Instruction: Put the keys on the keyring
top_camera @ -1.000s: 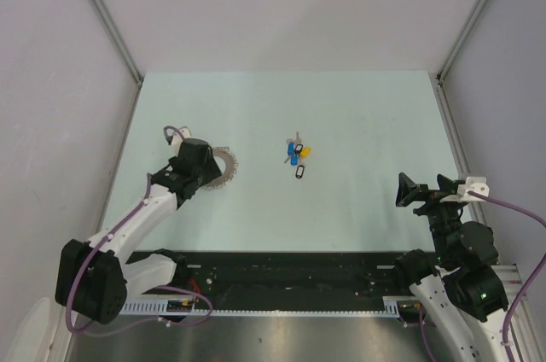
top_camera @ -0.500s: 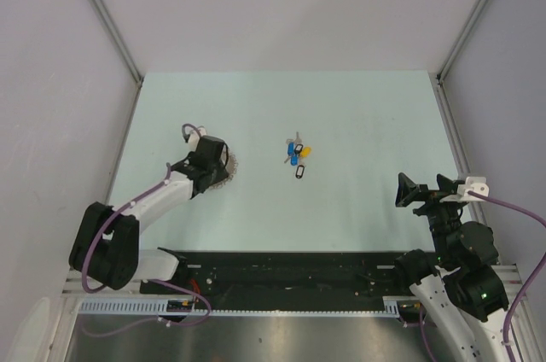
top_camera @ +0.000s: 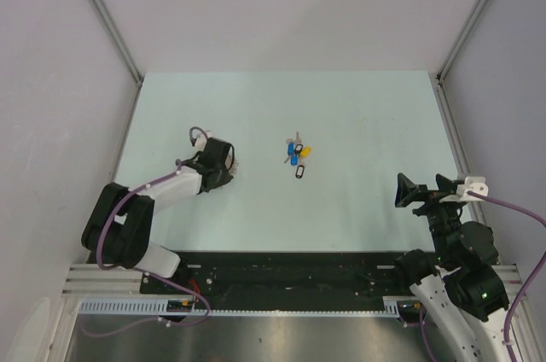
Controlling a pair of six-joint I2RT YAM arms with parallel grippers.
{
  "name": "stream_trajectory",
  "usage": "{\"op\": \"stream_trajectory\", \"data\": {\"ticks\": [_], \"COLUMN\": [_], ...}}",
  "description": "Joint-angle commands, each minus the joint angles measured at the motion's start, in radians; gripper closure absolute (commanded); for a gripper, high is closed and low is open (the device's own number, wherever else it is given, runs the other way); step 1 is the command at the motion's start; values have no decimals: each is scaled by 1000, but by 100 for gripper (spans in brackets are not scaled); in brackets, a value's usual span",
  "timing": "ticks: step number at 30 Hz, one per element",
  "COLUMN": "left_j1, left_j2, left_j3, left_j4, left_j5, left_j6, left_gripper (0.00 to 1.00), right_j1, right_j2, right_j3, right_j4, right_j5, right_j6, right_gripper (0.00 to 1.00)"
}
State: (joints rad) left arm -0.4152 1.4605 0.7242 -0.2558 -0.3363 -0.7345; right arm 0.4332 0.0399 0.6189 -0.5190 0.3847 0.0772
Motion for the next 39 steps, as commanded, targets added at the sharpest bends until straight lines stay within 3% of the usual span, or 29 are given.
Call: {"op": "stream_trajectory", "data": {"ticks": [1,7,14,22,30,39], "left_j1": [-8,-8,-20,-160,-348,-499], "left_j2": [15,-5,-78,-190,-261,-204], "left_j3": [50,83,147,198,162,132], "left_j4": [24,-5,-49,-33,87,239], "left_j5": [5,-9,-32,-60,39,213], "left_j6": [-26,7,119,360,544,679], "left_gripper": [82,99,100,100,100,100], "right_j1": [9,10,12,3,-2,-1], "right_j2": [-11,-11,-11,-11,-9,-11], "right_j3": [-2,-2,-2,-2,-2,-5], "right_j4": [17,17,20,31,27,24], "right_j5": [0,0,-12,-55,-79,-69], "right_j6": [-10,-11,-16,-36,-42,-44], "right_gripper": [0,0,0,0,0,0]}}
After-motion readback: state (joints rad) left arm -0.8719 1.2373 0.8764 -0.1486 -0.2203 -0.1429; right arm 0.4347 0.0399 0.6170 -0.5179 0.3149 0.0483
